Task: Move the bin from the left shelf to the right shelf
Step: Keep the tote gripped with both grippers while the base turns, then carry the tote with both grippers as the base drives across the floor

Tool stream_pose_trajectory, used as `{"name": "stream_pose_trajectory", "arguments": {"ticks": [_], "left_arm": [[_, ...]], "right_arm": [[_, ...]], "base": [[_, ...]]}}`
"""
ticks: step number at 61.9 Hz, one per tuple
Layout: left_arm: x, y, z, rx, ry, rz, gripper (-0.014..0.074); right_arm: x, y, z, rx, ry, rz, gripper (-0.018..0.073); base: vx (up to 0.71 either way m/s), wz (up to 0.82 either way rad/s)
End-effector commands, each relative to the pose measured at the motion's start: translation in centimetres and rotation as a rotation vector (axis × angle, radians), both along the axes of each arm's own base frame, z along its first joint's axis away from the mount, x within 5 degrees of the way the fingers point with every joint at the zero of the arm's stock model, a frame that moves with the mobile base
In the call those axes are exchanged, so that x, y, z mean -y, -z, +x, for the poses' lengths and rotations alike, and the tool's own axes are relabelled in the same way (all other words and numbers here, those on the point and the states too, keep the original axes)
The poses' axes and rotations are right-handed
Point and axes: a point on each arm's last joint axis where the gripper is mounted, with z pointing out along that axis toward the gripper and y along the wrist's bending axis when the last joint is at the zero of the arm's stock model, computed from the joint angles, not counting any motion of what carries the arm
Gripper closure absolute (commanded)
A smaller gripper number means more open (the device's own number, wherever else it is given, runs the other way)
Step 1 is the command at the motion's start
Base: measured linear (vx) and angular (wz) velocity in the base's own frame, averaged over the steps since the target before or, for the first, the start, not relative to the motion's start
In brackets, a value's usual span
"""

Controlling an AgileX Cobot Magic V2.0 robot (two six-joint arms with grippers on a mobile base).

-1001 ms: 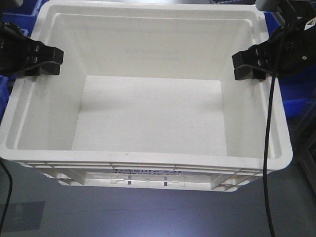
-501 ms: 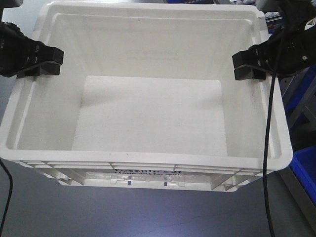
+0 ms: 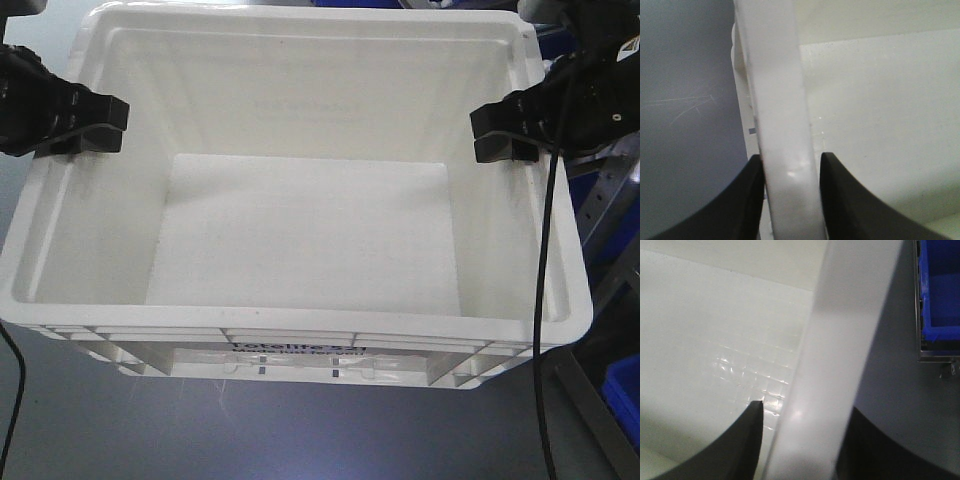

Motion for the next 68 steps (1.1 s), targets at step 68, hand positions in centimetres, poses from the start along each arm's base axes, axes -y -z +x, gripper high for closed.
{"name": "stream_pose_trajectory", "arguments": {"ticks": [68], "left_arm": [[0.16, -3.19, -0.77, 0.166, 0.021, -0.046, 0.0601]], "right_arm": [[0.52, -2.82, -0.09, 0.165, 0.021, 0.001, 0.0564]], "base": [[0.41, 0.06]]}}
